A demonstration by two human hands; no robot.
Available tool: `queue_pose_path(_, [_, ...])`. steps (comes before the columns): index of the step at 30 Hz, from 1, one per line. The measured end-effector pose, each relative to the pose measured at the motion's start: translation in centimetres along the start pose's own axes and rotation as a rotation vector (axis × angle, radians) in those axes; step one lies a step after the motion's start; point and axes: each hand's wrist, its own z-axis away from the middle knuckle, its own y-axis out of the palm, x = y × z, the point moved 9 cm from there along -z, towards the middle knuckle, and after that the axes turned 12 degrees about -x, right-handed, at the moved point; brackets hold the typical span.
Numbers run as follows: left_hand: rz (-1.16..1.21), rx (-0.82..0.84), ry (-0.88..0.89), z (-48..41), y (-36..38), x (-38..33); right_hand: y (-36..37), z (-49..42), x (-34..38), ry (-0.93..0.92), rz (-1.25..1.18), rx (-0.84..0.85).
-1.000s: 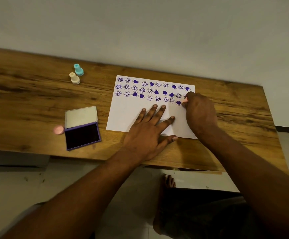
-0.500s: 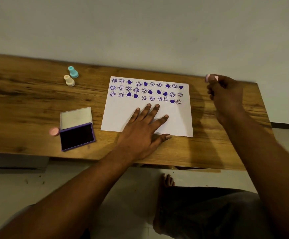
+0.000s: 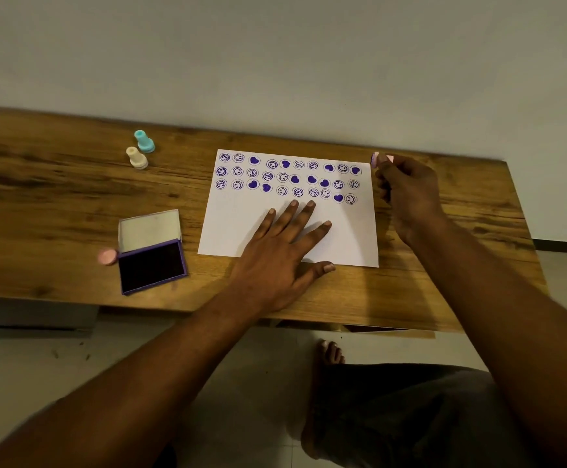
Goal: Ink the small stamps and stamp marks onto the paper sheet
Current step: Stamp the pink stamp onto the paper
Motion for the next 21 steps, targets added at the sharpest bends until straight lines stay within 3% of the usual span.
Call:
queue_pose_path(4, [0.09,-0.072,-0.007,0.2,-1.8,0.0,1.2,0.3,0.3,-0.022,0.02,-0.007])
queue_pose_path(9, [0.261,-0.352,-0.147,2.0,-7.9,3.8,5.1,2.0,1.2,-0.102,0.082,0.073])
queue_pose_path(14, [0.211,-0.472,-0.397,8.0,-13.5,12.2,12.1,7.5,1.9,-0.226,0.169,0.299])
queue_pose_path(21, [0.096,-0.546,-0.645,18.0,-16.9,22.0,22.4,19.1,2.9,-0.547,0.382,0.625])
